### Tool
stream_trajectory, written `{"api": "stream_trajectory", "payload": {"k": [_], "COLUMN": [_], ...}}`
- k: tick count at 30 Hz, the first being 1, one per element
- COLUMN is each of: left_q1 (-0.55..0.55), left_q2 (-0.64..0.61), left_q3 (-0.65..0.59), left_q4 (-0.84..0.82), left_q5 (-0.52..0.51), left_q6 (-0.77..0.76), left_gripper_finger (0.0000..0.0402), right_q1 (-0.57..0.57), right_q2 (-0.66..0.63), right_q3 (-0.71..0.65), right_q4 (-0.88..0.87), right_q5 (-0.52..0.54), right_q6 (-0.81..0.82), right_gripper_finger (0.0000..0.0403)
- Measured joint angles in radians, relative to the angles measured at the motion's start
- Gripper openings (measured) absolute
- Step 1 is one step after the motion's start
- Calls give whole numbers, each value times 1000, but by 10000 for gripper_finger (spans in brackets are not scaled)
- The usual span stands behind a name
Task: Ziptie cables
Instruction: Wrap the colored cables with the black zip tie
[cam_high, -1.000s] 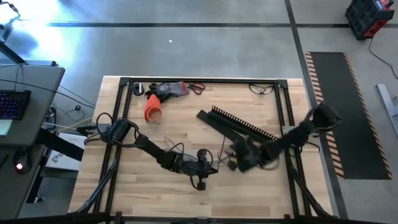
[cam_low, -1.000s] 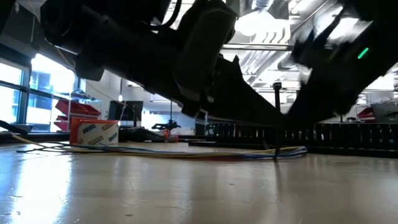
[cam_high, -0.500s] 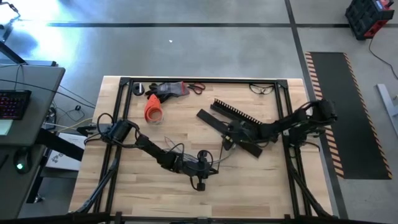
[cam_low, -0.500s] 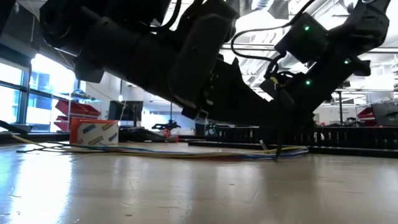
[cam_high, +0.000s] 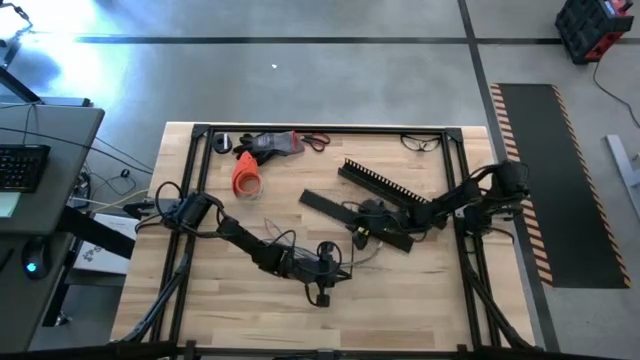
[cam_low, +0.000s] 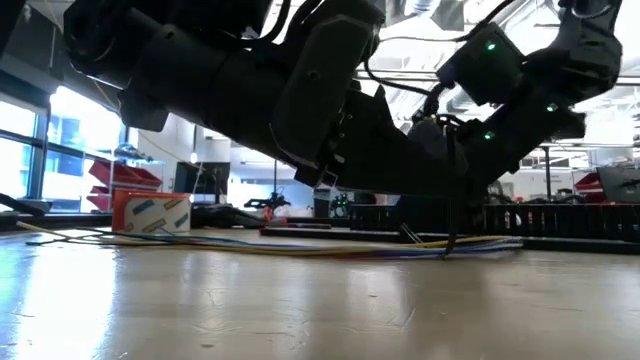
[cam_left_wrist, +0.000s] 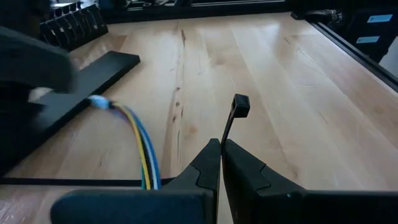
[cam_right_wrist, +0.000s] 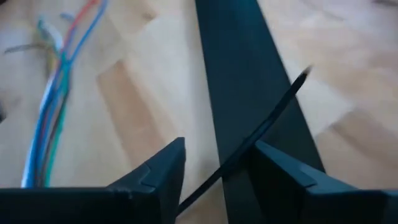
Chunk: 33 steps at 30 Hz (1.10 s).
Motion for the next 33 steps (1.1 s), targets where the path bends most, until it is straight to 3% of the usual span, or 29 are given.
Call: {"api": "stream_trajectory", "payload": {"k": [7, 11, 21, 28, 33], "left_q1": [0, 0, 32, 70, 103], "left_q2": [0, 0, 0, -2, -5], "left_q3": [0, 0, 0, 0, 0], "left_q4": [8, 37, 88, 115, 123], "left_q5": [-12, -19, 88, 223, 298], "left_q6": [-9, -35, -146, -248, -306], "left_gripper_finger": [0, 0, 0, 0, 0], "right_q1": [95, 166, 418, 516, 544], "right_q2": [15, 15, 15, 41, 131], "right_q3": [-4, -5, -5, -5, -3], "right_q4": [46, 42, 8, -7, 140], "right_q5": [112, 232, 659, 706, 784], "right_q6": [-77, -107, -273, -422, -567], "right_gripper_finger": [13, 3, 0, 0, 0]}}
